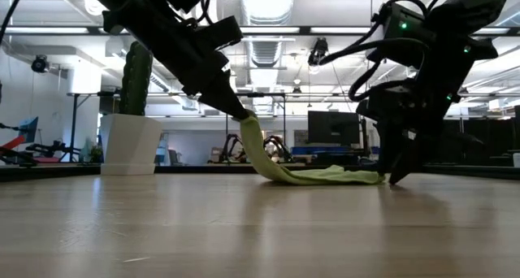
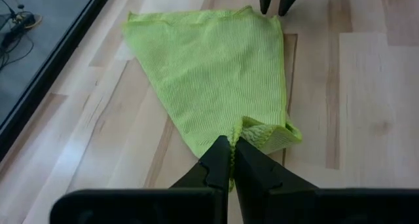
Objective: Roll microfiber towels into tight, uniform cylinder then place into a basket
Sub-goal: Fold the green microfiber cloth
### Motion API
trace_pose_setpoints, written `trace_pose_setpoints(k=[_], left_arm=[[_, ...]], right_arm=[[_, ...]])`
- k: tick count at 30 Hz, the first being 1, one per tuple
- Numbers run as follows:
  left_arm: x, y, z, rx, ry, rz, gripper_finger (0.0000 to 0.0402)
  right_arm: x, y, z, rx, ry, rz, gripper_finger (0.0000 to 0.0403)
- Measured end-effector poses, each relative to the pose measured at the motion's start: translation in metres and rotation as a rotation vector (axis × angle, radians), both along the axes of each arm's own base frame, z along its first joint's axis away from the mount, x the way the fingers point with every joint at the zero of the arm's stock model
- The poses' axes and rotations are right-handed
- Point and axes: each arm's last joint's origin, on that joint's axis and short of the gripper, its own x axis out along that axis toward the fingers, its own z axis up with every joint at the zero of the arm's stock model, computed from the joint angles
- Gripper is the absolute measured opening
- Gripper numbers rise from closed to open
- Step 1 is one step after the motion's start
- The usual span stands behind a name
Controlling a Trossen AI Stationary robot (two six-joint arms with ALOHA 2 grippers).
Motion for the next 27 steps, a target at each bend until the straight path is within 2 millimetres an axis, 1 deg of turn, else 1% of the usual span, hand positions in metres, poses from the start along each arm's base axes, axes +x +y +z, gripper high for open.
trace_pose_setpoints(k=[2,6,10,15,27], left_arm=[[0.0,0.0,-0.0001,0.0,0.001,0.0,0.0],[0.0004,-0.0001,0.0006,-0.002,-0.003,0.001,0.0],[0.0,0.0,-0.0001,-0.004,-0.001,0.003,0.0],[0.001,-0.0001,0.0015,-0.005,-0.012,0.003,0.0],[0.0027,-0.0003,0.0032,-0.01,-0.047,0.002,0.0]], right_arm=[[0.0026,0.0,0.0011,-0.002,-0.028,0.008,0.0093],[0.0027,0.0,0.0005,-0.007,-0.027,0.015,0.0082],[0.0029,0.0001,0.0001,-0.003,-0.038,0.017,0.008],[0.0061,0.0022,0.001,0.053,-0.069,0.057,0.008],[0.0044,0.0013,-0.0005,0.022,-0.061,0.059,0.0079]])
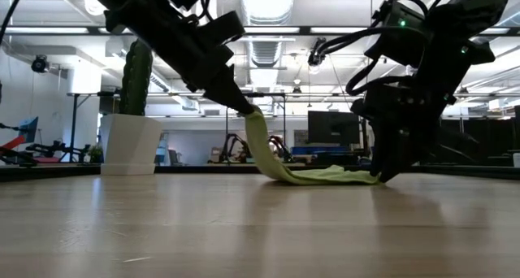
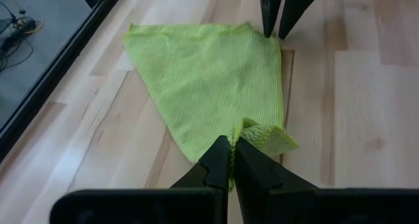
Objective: Roll microfiber towels into tight, uniform cylinder then place into a basket
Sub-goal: Fold the green microfiber cloth
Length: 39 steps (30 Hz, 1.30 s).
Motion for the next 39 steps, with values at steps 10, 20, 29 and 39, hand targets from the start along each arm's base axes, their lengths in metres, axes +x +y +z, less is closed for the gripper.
trace_pose_setpoints(k=[10,20,29,39], left_arm=[[0.001,0.0,0.001,-0.001,-0.01,-0.004,0.0],[0.001,0.0,0.001,-0.005,-0.026,-0.003,0.0],[-0.001,0.0,-0.007,-0.002,0.006,-0.004,0.0],[-0.001,0.0,-0.011,0.0,0.017,-0.004,0.0]], right_arm=[[-0.003,-0.003,-0.004,-0.005,0.006,0.005,0.0071],[-0.004,-0.008,-0.006,0.048,-0.006,0.015,0.0012],[-0.002,-0.017,0.009,-0.255,-0.091,-0.166,0.0009],[-0.011,-0.012,0.065,-0.355,-0.409,-0.351,0.0009]])
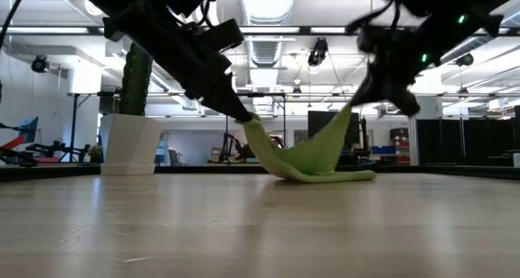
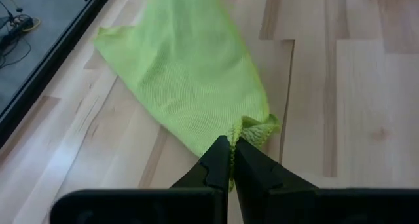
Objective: Roll microfiber towels into tight, uniform cylinder then place into a basket
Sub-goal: Fold the green microfiber cloth
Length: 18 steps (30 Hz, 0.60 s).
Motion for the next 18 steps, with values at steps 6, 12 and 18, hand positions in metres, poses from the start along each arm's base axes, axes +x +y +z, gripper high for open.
trace_pose_setpoints(k=[6,12,18], left_arm=[[0.0,0.0,-0.001,0.0,0.006,0.0,0.0],[-0.002,0.0,-0.004,0.004,0.042,0.003,0.0],[-0.009,-0.001,-0.009,-0.047,0.103,0.053,0.0]], right_arm=[[-0.017,0.008,0.034,0.039,-0.204,0.024,0.0009],[-0.034,0.027,0.053,0.1,-0.295,0.192,0.0009],[-0.046,0.04,0.066,0.092,-0.359,0.275,0.0009]])
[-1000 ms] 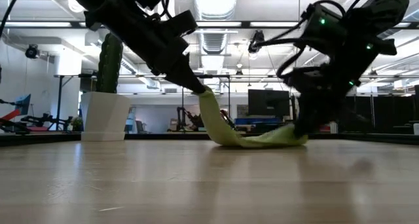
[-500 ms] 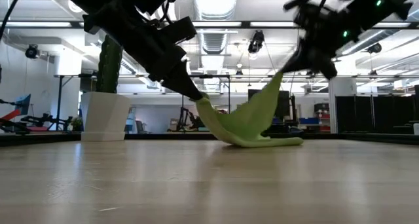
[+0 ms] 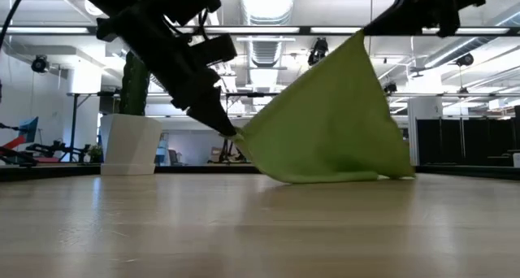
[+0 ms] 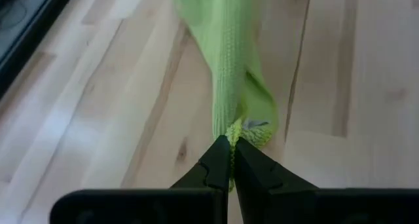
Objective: Roll microfiber towels into tight, uniform cylinder then place into a basket
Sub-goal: Fold the green microfiber cloth
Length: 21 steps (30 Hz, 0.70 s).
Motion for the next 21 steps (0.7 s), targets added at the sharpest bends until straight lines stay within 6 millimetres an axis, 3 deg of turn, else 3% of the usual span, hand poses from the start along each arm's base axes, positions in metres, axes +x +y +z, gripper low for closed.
trace_pose_setpoints(k=[9,17,21], left_arm=[[-0.003,-0.039,0.018,-0.026,-0.056,-0.119,0.0],[-0.01,-0.097,0.04,-0.051,-0.127,-0.301,0.0],[-0.018,-0.127,0.05,-0.051,-0.189,-0.414,0.0]], right_arm=[[-0.001,0.012,0.009,-0.036,-0.062,0.081,0.0009],[-0.004,0.032,0.024,-0.058,-0.139,0.212,0.0009],[-0.009,0.048,0.034,-0.018,-0.184,0.371,0.0009]])
